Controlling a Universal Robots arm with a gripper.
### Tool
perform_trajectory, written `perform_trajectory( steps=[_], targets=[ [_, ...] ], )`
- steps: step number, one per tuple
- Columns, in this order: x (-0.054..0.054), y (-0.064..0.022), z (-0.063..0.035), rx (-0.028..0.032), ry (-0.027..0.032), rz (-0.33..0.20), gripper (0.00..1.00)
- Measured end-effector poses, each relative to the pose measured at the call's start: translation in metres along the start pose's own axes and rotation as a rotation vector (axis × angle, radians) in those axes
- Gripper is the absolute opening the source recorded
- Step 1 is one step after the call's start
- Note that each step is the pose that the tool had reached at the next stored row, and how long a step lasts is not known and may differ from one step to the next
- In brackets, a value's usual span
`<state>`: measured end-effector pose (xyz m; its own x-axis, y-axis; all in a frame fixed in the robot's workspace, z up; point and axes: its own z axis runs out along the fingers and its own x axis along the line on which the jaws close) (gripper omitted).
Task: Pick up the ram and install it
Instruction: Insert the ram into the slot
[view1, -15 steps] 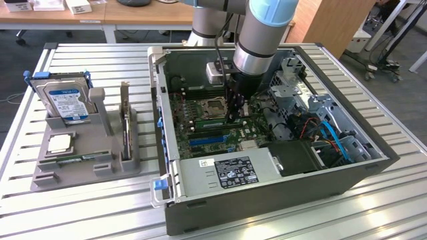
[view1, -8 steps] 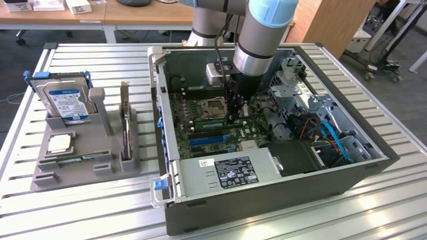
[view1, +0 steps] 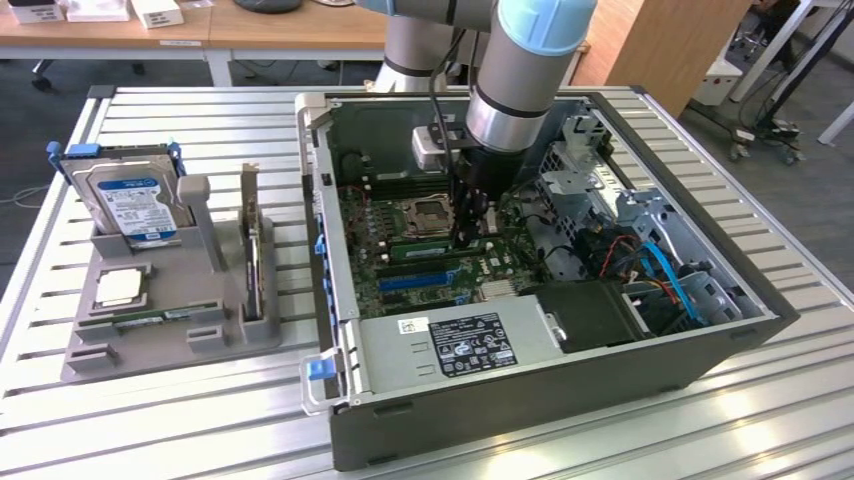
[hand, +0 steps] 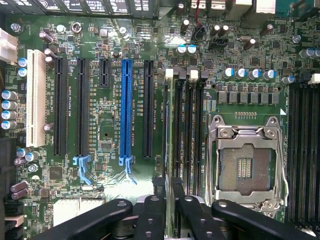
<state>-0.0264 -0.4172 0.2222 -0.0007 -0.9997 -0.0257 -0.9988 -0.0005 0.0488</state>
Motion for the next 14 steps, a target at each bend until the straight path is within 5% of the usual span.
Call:
perform_trajectory(
  steps=[6, 14],
  targets=[
    [0.0, 0.0002, -0.0031, 0.0, 0.0, 0.0, 0.19],
    [-0.001, 0.0015, -0.0291, 0.0, 0.0001, 0.0, 0.19]
  ],
)
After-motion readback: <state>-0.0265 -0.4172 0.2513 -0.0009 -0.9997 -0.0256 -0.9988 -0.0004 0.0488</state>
